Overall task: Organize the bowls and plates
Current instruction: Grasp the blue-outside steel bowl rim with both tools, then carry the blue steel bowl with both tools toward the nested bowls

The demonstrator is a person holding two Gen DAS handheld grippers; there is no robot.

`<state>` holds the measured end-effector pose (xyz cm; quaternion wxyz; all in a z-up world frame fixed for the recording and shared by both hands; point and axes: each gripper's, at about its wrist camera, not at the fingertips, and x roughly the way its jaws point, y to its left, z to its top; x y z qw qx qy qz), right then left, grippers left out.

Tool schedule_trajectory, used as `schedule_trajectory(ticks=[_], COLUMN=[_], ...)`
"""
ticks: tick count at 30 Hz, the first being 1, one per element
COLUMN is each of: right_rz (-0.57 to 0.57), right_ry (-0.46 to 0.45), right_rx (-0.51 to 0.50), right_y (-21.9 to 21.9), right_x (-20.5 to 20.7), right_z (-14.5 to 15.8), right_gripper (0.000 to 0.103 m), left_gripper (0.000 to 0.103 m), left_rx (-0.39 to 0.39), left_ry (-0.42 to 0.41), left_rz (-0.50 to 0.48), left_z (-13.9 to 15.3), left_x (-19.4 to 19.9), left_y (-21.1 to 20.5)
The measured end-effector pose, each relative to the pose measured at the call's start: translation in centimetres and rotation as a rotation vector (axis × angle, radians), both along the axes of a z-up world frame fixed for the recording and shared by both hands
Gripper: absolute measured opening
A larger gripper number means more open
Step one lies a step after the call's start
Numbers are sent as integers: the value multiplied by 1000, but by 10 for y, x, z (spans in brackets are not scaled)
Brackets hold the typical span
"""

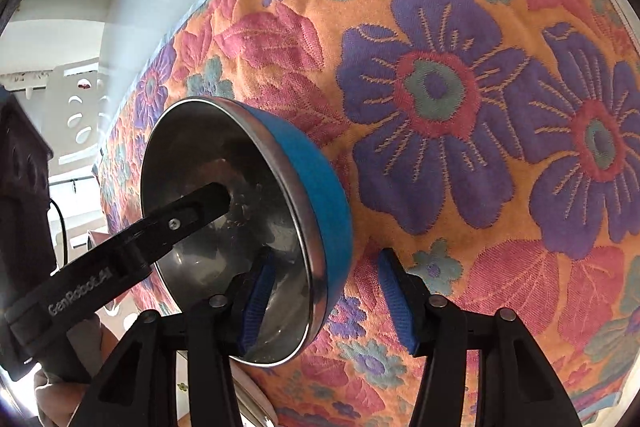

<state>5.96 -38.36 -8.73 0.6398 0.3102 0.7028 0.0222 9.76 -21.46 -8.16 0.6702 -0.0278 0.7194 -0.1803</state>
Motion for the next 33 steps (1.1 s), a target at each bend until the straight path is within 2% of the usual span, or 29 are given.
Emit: schedule_trajectory(ticks=[4,7,18,25,33], right_rz=[7,8,8,22,50], right_ry=[-1,-9,-29,-46,-69], right_rx=[-10,-10,-49,-60,-67], right_y=[5,6,7,20,46], right_x=[-2,-6,-13,-10,-4], right_z=[0,1,17,32,48], right_gripper=[35,22,19,19,19], left_gripper=[22,19,17,17,17], left_rx=[-17,-26,-26,-26,-31], left_ry=[-16,-26,-44,-66,-88], left_rz=[-5,-6,-24,-16,21], left_z=[-2,0,14,26,41], left_x=[0,-1,0,0,1], left_y=[-9,-9,7,16,45])
